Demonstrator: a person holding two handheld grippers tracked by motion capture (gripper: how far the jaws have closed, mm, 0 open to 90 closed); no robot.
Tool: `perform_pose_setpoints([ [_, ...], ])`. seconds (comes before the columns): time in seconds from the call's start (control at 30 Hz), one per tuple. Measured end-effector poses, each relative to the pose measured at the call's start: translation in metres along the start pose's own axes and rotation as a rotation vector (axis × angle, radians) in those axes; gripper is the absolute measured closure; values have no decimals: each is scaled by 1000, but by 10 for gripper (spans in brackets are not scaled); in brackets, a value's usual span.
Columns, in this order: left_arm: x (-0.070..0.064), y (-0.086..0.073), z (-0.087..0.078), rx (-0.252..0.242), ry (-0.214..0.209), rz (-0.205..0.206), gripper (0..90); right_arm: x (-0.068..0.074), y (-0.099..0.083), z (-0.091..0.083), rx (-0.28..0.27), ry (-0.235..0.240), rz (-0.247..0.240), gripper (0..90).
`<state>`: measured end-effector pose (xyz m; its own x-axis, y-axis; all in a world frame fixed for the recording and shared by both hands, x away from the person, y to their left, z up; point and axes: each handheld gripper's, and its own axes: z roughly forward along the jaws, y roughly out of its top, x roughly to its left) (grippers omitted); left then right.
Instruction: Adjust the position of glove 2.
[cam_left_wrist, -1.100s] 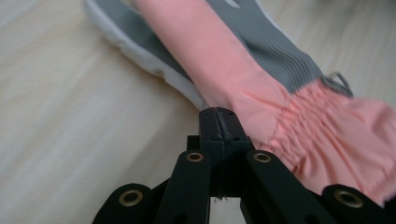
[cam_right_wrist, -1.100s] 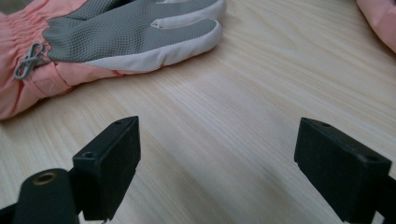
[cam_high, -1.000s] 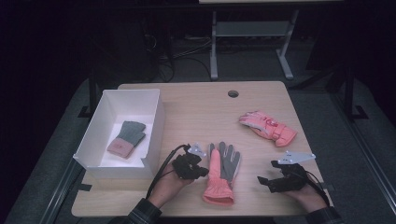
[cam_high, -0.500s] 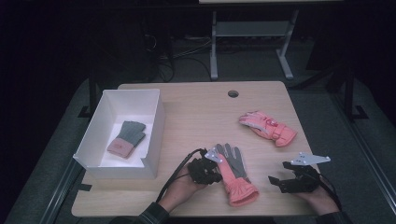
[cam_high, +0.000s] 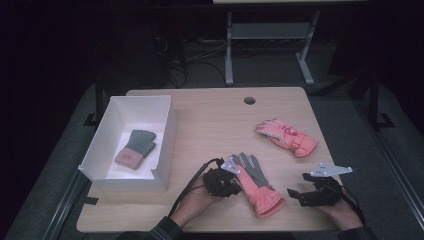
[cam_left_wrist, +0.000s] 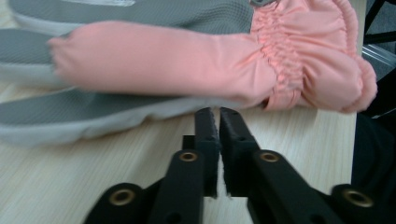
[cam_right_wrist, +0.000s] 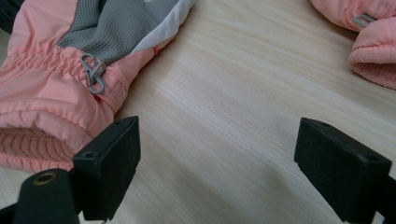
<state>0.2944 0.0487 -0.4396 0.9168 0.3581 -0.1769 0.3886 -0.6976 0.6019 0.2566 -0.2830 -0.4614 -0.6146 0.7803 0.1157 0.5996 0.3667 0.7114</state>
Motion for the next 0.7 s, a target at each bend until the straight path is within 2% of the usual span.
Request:
perform_pose_setpoints([
  [0.03,1,-3,-2,-9,-2,-12,799,1,0,0,4,-2,6,138],
  [0.07,2,-5,-5,-10,-4,-5,799,1,0,0,4,-2,6,138],
  [0.13,4,-11,-11,-6,-1,-1,726,2,1,-1,7,-3,-1,134],
  [0.17,5,-13,-13,1,-5,6,678,2,2,-2,9,-12,-8,134],
  [0.2,6,-16,-14,-2,-4,3,581,1,3,-3,5,-5,-5,134],
  [0.3,9,-25,-19,-8,-9,3,471,2,5,-5,4,-1,-1,139],
  [0.33,10,-28,-21,-12,-12,-5,471,3,6,-5,9,3,-3,140],
  [0.37,10,-34,-24,-28,-13,-4,403,4,8,-4,14,7,-17,142],
  [0.4,10,-34,-24,-28,-13,-4,374,4,8,-4,14,7,-17,142],
  [0.47,9,-39,-27,-38,-2,2,322,5,11,-3,15,12,-25,144],
  [0.5,9,-43,-29,-43,9,5,285,4,14,-2,16,17,-31,176],
  [0.53,9,-45,-31,-42,11,4,285,4,14,-2,16,17,-31,176],
  [0.6,10,-52,-35,-52,22,-11,243,2,17,-2,23,31,-29,221],
  [0.63,11,-54,-36,-48,27,-12,189,-1,20,-1,24,38,-30,241],
  [0.7,12,-60,-38,-45,43,-17,170,-1,22,-1,23,43,-23,251],
])
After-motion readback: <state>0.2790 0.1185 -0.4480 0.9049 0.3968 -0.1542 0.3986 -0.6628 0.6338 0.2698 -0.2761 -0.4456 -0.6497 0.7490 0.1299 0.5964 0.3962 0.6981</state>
